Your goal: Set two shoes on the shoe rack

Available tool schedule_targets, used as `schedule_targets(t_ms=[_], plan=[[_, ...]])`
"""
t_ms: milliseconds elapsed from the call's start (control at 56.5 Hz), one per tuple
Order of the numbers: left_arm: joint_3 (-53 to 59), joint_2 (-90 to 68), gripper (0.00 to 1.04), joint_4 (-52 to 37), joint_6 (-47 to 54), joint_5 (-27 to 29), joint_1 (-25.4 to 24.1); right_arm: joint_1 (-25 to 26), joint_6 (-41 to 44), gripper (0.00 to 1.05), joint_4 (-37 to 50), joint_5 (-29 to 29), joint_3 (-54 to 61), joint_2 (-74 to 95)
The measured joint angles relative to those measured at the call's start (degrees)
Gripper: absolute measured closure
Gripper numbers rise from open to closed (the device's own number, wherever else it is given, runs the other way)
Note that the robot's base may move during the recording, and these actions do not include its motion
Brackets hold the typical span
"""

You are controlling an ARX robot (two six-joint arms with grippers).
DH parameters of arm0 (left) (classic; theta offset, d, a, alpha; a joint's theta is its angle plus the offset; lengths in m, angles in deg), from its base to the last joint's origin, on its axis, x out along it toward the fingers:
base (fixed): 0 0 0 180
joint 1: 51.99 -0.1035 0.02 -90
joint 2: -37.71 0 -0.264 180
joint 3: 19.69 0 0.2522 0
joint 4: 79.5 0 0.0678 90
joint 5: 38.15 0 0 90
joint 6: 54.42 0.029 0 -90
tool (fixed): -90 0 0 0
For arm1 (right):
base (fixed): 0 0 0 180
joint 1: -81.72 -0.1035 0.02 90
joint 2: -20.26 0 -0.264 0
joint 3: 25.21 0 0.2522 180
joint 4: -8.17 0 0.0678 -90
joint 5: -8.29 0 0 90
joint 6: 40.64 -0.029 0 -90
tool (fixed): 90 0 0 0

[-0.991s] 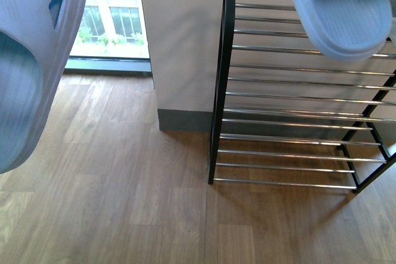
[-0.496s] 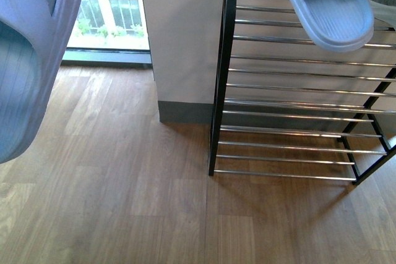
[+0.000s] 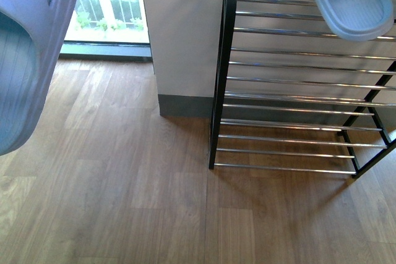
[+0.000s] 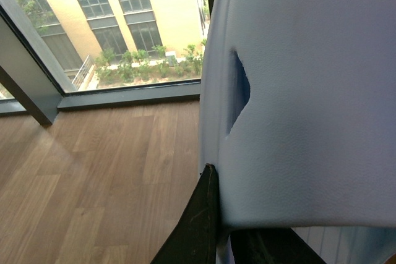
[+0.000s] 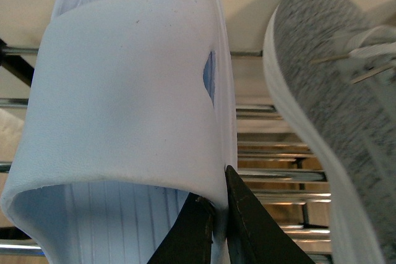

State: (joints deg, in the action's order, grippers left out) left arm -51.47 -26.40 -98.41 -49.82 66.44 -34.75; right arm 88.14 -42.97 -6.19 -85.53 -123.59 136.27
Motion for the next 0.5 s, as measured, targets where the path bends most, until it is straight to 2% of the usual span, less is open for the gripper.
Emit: schedule_targets(t_ms=[496], plan=[[0.0,0.0,1.03,0.0,0.0,0.0,0.0,0.5,-4.9,1.03,-2.4,-1.3,-4.7,4.3]])
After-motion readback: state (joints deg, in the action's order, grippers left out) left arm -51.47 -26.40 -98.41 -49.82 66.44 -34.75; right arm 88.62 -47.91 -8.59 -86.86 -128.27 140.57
